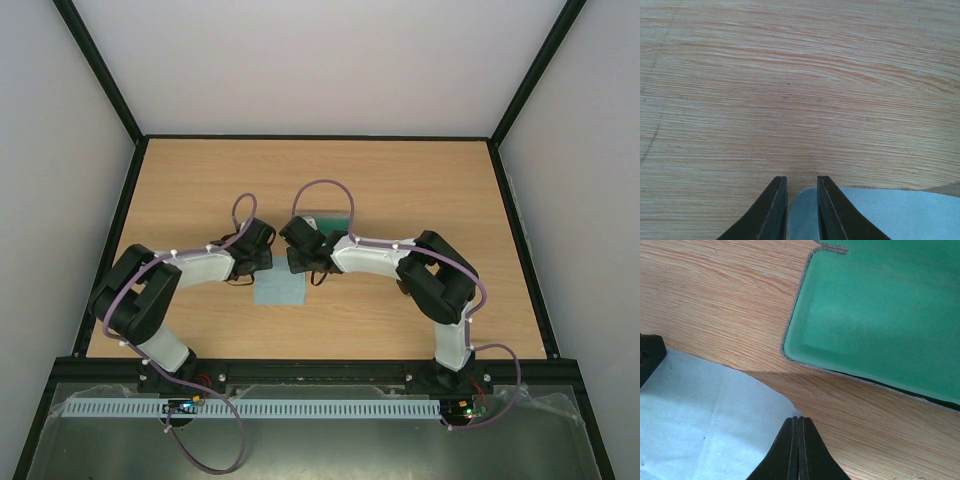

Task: Organize the sunglasses
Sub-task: Fold the glasses cleaning cloth at the center of the board.

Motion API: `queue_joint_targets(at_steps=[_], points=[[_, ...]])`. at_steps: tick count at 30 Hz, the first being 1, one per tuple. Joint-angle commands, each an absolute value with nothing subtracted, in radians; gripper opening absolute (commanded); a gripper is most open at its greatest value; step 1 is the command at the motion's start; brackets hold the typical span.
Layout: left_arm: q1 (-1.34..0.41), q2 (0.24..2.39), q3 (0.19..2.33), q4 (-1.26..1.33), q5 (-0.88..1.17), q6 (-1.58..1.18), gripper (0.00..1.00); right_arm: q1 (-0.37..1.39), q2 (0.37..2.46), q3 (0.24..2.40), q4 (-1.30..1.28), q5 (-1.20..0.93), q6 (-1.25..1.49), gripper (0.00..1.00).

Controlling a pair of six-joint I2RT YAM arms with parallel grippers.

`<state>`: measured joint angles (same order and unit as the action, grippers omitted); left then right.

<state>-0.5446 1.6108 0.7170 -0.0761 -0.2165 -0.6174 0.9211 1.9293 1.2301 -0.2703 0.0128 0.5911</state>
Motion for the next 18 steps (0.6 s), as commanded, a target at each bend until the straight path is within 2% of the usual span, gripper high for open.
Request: queue_joint_targets(at_steps=[1, 10, 14, 18], points=[[-0.563, 1.649, 0.67, -0.165, -0.195, -0.645, 0.2, 0.913, 1.937, 1.222, -0.256, 0.021, 0.591, 0.01], [-0.582, 1.623, 0.63, -0.178, -0.193, -0.677, 0.24, 0.911, 1.937, 1.219, -0.254, 0.019, 0.59, 0.01], [-0.587, 1.621, 0.622, -0.182, -0.199, -0.686, 0.22, 0.908, 1.937, 1.219, -0.253, 0.015, 0.592, 0.01], [-0.589, 1.626, 0.62, -0.186, -0.208, -0.695, 0.16, 0.908, 1.938, 1.213, -0.248, 0.014, 0.594, 0.01]])
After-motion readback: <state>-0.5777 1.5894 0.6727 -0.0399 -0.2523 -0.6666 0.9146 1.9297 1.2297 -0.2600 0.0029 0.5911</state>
